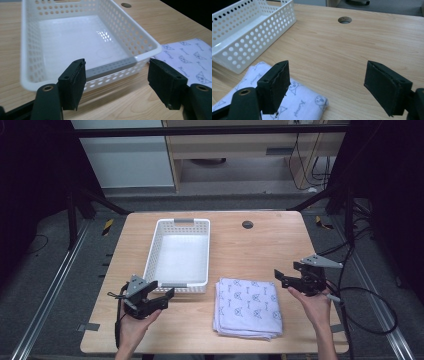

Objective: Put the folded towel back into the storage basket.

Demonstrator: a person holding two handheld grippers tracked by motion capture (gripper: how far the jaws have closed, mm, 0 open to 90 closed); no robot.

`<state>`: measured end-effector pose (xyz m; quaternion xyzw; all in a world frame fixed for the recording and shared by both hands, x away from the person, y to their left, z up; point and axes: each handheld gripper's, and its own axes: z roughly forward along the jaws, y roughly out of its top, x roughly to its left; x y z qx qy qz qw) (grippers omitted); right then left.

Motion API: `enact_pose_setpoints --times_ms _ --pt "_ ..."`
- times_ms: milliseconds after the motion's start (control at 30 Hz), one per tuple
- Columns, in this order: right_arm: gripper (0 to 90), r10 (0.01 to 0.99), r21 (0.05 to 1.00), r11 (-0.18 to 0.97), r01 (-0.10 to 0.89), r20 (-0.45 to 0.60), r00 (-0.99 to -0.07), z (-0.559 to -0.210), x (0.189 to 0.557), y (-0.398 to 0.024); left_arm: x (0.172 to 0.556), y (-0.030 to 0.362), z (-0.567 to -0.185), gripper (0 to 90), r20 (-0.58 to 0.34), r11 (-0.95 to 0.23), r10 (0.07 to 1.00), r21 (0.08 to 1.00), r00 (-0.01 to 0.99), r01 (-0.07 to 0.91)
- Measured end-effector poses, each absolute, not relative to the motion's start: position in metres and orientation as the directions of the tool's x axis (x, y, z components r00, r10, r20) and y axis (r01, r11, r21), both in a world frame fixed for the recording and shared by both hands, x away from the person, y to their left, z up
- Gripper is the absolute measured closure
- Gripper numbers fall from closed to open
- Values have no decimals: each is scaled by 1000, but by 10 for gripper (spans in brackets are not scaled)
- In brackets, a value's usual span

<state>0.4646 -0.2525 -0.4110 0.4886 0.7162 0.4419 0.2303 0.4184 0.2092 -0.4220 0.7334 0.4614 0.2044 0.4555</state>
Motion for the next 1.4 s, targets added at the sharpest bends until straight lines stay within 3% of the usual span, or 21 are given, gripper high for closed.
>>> enact_pose_setpoints --times_ms 367,767,900,1400 --pt "264 878 834 236 499 37 -477 -421 459 -240 411 168 -433 326 -96 -246 817 834 569 494" --pt "287 858 810 269 521 44 -512 -430 461 -234 406 136 -450 340 -93 -317 772 801 629 507" --pt "311 855 825 205 527 111 -507 -438 461 -239 406 125 -455 341 -87 -344 757 789 647 509" --pt "347 870 798 119 591 203 -449 -467 465 -262 405 98 -468 345 -86 -392 729 761 679 517"
